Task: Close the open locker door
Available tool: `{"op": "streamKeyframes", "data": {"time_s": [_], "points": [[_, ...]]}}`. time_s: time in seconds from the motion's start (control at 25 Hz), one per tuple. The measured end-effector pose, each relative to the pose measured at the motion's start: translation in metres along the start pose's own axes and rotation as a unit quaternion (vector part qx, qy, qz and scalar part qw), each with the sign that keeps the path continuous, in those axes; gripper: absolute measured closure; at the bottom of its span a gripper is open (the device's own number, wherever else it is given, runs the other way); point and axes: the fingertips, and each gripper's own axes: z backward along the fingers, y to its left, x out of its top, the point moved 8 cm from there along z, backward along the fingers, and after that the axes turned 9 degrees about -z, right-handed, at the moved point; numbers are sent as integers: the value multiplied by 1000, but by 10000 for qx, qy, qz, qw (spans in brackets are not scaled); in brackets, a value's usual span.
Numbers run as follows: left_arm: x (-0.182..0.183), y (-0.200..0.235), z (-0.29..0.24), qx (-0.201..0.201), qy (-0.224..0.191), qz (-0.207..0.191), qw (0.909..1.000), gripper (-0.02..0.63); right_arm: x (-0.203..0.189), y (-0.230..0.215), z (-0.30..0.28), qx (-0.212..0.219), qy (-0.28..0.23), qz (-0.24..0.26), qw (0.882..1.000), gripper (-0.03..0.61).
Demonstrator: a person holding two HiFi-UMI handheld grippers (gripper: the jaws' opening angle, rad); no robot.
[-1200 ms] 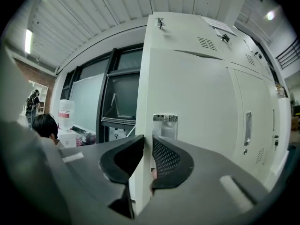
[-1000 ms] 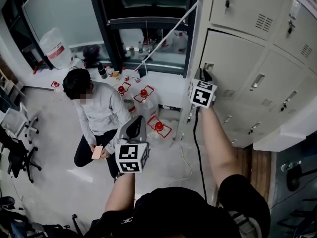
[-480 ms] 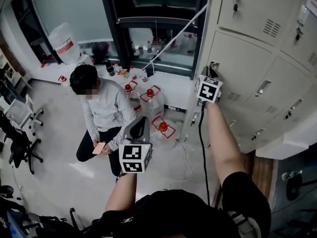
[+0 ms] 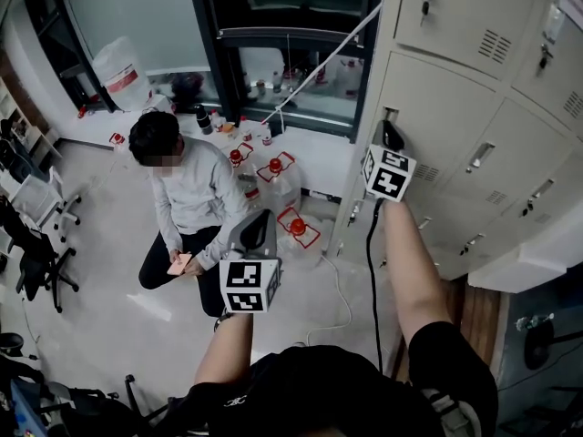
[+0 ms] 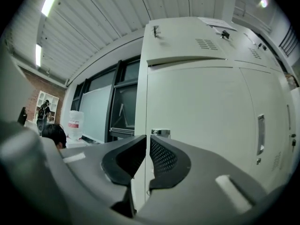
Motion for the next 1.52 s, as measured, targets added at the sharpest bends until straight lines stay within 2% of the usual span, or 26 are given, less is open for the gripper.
{"op": "streamKeyframes", "data": {"time_s": [0.28,0.64,0.88,1.52], "points": [[10,-37,-4,-252,-218,41,9994,614,14,-9,103,459,-414,-178,9979,568],[14,-93,-7,-655,-481,15,9967,614,-20,-23,209,613,-342,21,9975,568],[17,-113,1,-843,-528,-81,9950,614,-26,-22,235,637,-315,149,9974,568],[19,-116,18,-885,-626,-80,9941,614,-27,-5,257,817,-342,196,9959,568]]}}
